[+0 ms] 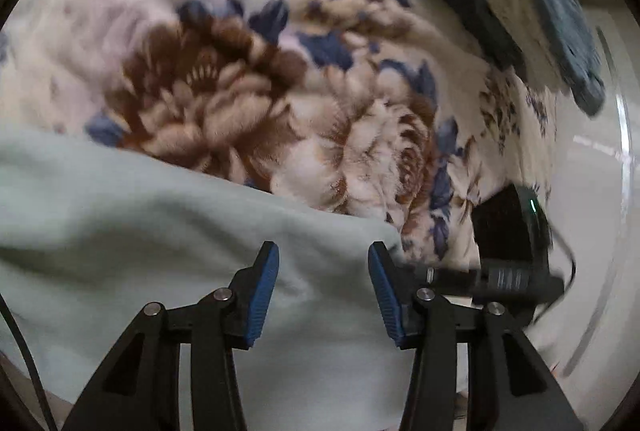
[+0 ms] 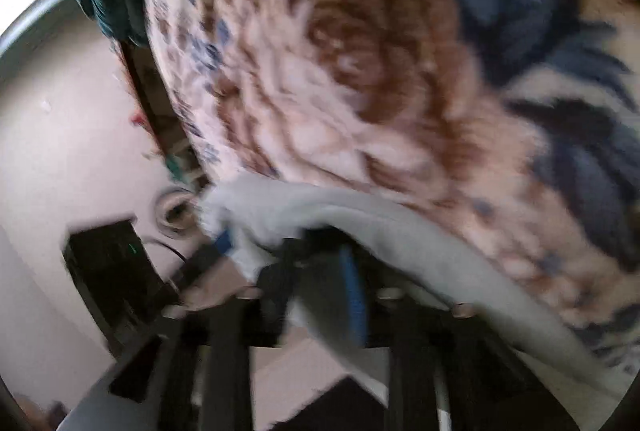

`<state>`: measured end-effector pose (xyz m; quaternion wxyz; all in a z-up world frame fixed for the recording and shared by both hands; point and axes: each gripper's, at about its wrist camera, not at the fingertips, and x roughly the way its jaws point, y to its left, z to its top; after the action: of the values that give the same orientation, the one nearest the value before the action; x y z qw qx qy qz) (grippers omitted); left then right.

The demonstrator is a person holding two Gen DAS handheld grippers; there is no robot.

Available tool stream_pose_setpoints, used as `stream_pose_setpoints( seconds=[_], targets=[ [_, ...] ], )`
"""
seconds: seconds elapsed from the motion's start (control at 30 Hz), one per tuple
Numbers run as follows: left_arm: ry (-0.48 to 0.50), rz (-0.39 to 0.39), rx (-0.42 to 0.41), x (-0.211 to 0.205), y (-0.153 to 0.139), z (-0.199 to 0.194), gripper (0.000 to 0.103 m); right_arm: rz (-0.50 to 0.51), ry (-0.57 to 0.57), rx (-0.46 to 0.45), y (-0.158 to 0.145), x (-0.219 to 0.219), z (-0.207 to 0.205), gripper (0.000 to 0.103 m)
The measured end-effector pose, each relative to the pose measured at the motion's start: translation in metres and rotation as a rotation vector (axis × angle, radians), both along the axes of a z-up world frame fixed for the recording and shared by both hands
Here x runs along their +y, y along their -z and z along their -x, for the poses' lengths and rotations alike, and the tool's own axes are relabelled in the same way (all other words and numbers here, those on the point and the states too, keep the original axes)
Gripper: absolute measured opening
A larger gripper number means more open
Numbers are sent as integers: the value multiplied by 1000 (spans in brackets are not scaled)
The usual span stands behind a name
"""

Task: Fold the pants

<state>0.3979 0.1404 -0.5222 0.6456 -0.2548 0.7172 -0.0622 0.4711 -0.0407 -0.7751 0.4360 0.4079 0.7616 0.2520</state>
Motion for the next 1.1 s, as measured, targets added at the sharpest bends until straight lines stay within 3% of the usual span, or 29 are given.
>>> stream_pose_setpoints(
  seconds=[0.17,0.23,0.3,0.43,0.47,0.53,0.6,0.67,0.8,1.03,1.1],
  targets=[
    [-120,113,131,0,18,8,44,109,-198,-198,-29,8,25,36],
    [-103,108,152,-10,17,10,44,149,-239,-245,-38,12,34,36],
    [-82,108,168,-21,18,10,54,169,-242,-260,-42,14,38,36],
    [-33,28,151,-38,23,7,55,194,-271,-296,-46,25,42,36],
    [-28,11,145,-40,24,7,53,182,-289,-306,-48,27,43,36],
    [-22,-29,134,-40,26,9,35,190,-335,-330,-51,33,46,36],
    [-23,-44,110,-34,24,15,21,190,-356,-339,-51,35,45,36],
    [-27,-49,105,-26,24,21,19,191,-349,-344,-49,34,39,36],
    [-31,-52,111,-18,24,32,18,191,-362,-365,-41,28,27,36],
    [39,-109,60,-28,18,33,18,34,-341,-247,-1,43,9,37],
    [70,-130,36,-34,15,30,18,25,-339,-241,0,45,10,31]
  ],
)
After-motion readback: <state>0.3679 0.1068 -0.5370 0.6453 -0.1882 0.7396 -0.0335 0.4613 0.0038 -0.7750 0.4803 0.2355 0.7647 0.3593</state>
